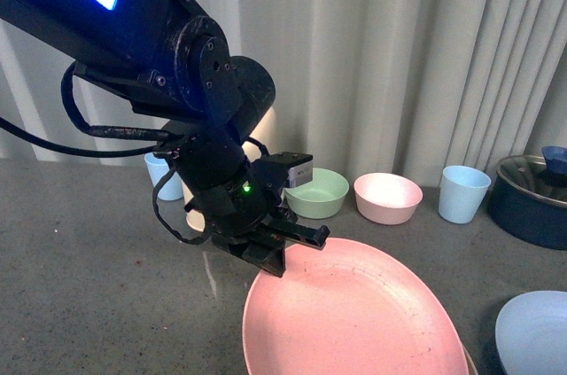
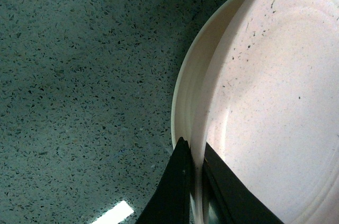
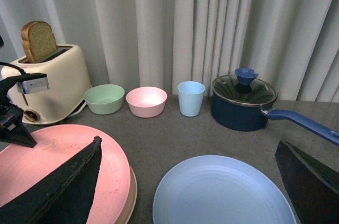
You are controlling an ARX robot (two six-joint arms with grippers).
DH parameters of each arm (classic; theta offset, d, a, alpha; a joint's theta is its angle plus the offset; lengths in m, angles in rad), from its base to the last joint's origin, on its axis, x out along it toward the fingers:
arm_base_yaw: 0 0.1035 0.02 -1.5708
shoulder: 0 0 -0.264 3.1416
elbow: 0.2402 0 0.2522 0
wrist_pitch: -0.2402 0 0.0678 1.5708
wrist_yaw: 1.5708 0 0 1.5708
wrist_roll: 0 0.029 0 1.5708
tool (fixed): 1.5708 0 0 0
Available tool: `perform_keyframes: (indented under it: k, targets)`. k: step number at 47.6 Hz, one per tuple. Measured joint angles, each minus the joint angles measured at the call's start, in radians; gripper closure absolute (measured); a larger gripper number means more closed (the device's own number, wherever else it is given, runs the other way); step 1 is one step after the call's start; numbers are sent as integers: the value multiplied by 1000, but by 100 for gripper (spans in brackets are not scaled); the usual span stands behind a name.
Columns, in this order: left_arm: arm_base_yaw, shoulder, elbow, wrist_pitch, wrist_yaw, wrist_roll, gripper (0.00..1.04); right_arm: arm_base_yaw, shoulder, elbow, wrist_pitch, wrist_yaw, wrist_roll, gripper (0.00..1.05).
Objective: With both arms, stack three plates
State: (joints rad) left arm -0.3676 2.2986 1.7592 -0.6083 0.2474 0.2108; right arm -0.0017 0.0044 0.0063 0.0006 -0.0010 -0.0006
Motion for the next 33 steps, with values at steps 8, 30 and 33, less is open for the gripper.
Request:
perform_keyframes:
  k: [8,30,33]
  targets:
    - [1,1,-4,-2,-12,14,95,0,0,0,0,0,0,7]
    - [3,-21,-10,11,25,-10,21,0,0,0,0,0,0,7]
    - [6,-43,-22,28,25,-8,12,0,0,0,0,0,0,7]
